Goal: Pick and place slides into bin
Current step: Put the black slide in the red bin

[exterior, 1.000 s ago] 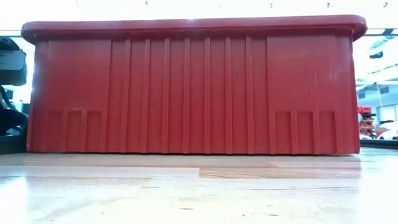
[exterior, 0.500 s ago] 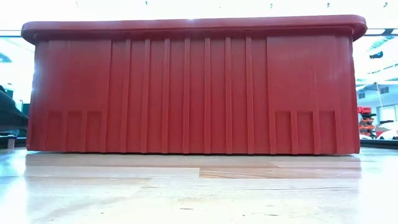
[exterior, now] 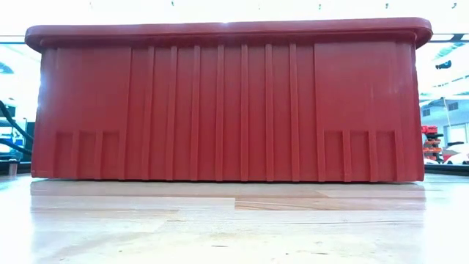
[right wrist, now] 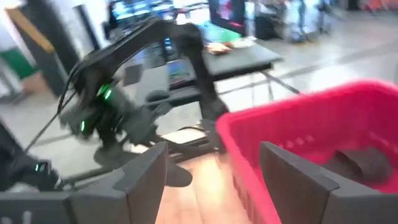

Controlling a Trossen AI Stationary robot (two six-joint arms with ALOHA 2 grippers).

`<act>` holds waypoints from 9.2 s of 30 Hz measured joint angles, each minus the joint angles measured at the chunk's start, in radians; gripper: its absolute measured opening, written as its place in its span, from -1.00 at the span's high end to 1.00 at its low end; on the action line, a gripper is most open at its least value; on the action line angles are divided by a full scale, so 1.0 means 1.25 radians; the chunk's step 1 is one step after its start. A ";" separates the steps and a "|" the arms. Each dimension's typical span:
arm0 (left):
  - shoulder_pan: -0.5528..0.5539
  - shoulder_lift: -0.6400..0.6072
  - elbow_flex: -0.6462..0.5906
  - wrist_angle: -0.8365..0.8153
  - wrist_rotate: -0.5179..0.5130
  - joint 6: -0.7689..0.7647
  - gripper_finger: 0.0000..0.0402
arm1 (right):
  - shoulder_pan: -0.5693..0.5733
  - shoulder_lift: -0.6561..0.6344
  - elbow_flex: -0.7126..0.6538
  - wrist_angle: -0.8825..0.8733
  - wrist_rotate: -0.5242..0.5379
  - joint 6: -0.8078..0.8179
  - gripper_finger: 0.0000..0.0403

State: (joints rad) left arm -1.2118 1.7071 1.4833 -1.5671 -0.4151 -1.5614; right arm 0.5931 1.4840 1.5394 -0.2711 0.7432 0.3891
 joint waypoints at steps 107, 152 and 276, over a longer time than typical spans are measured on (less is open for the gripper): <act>0.376 -0.600 0.060 0.650 -0.425 1.085 -0.13 | -0.370 0.383 0.478 -0.433 -0.402 0.483 0.77; 0.375 -0.738 0.060 0.326 -0.495 1.007 0.06 | -0.646 0.753 0.420 0.037 -0.685 0.866 0.77; 0.375 -0.675 0.059 0.375 -0.572 0.950 0.13 | -0.682 0.634 0.422 -0.411 -0.439 -0.279 0.00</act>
State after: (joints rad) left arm -0.7427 0.8639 1.5570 -1.0988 -1.1305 -0.3737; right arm -0.2588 2.2765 2.0672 -0.7845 0.1942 0.0407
